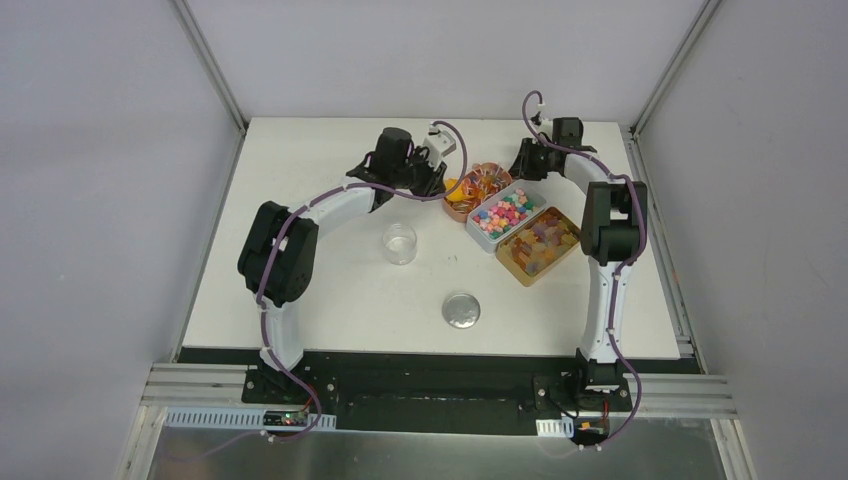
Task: Pack the candies
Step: Scoop the fake candies from the storage box.
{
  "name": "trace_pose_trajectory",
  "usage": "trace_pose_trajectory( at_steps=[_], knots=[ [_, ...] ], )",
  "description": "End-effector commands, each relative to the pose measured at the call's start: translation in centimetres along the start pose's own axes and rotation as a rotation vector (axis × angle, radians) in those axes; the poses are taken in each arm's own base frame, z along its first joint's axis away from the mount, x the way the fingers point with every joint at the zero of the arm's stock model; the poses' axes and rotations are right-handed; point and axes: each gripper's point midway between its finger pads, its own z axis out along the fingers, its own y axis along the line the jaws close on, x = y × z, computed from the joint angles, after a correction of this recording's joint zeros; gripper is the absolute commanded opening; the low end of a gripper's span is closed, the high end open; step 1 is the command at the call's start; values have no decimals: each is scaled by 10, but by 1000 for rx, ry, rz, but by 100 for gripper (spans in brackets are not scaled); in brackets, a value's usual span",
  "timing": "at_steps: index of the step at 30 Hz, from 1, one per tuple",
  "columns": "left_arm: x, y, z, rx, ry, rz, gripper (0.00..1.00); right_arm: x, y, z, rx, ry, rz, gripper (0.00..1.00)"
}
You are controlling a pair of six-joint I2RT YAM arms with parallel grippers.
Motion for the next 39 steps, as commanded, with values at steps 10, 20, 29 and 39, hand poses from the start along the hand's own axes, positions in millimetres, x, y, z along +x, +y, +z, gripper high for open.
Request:
trace_pose_trajectory(
  at_steps=[10, 20, 29, 39],
  knots=[
    [-15, -4, -21, 5, 62, 64, 0, -24, 14, -14, -44, -65, -25, 25],
    [-17, 1, -25, -32, 56, 65, 0, -22, 12, -11, -49, -66, -13, 25],
    [-27, 2, -32, -66, -22, 84, 0, -24, 13, -12, -57, -78, 3, 25],
    [-20, -1, -34, -70, -41, 81, 0, -28, 14, -17, -63, -92, 14, 25]
  ],
)
